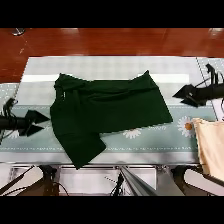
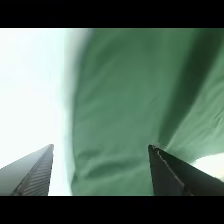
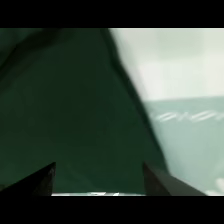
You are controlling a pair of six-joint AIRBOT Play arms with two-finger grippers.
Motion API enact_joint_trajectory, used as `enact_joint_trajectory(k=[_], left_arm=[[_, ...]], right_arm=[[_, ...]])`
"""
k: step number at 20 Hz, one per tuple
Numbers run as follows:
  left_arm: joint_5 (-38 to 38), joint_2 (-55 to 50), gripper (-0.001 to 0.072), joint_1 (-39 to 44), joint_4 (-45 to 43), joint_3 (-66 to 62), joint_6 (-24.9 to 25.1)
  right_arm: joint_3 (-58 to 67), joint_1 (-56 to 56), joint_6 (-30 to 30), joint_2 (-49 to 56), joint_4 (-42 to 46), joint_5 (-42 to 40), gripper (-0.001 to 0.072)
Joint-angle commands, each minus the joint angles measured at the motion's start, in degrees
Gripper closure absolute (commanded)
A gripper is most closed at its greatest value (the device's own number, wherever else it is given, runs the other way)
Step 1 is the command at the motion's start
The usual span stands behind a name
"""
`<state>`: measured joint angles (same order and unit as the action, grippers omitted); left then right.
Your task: Fold the shirts.
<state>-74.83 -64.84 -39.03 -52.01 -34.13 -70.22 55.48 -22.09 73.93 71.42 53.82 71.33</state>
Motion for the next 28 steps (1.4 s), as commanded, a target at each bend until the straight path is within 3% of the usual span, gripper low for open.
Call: enact_joint_trajectory(k=[1,5,10,11,12,13,17,23,28], left_arm=[[-1.75,1.01,0.0002,-5.18,3.37,7.45,1.51],[0.04,0.98,0.0003,-0.81,6.08,10.64,3.19],[7.85,0.96,0.0006,7.98,8.94,13.11,3.80],[8.02,0.96,0.0118,9.01,8.94,12.92,3.82],[7.65,0.98,0.0575,9.03,8.96,12.52,4.35],[6.91,0.98,0.0684,8.63,8.98,11.91,4.94],[6.43,1.01,0.0683,8.37,9.03,10.51,5.57],[7.34,0.98,0.0683,8.48,9.03,10.58,5.70],[7.37,0.98,0.0684,8.48,8.98,10.58,5.68]], right_arm=[[-14.88,-0.90,-5.03,-9.49,-9.84,-4.52,0.0095],[-18.36,-0.90,-6.10,-11.47,-11.37,-4.61,0.0095],[-18.12,-1.49,-6.10,-11.47,-12.11,-7.26,0.0095],[-17.09,-3.19,-5.99,-11.47,-11.15,-9.40,0.0095],[-15.58,-5.99,-4.74,-11.47,-9.97,-11.21,0.0095],[-14.40,-9.44,-3.39,-11.47,-8.59,-12.52,0.0095],[-16.55,-15.87,2.38,-10.49,4.15,-5.03,0.0095],[-21.14,-9.70,-0.39,-3.28,1.20,-5.22,0.0094],[-18.10,-3.08,-2.67,5.31,-7.48,-9.05,0.0095]])
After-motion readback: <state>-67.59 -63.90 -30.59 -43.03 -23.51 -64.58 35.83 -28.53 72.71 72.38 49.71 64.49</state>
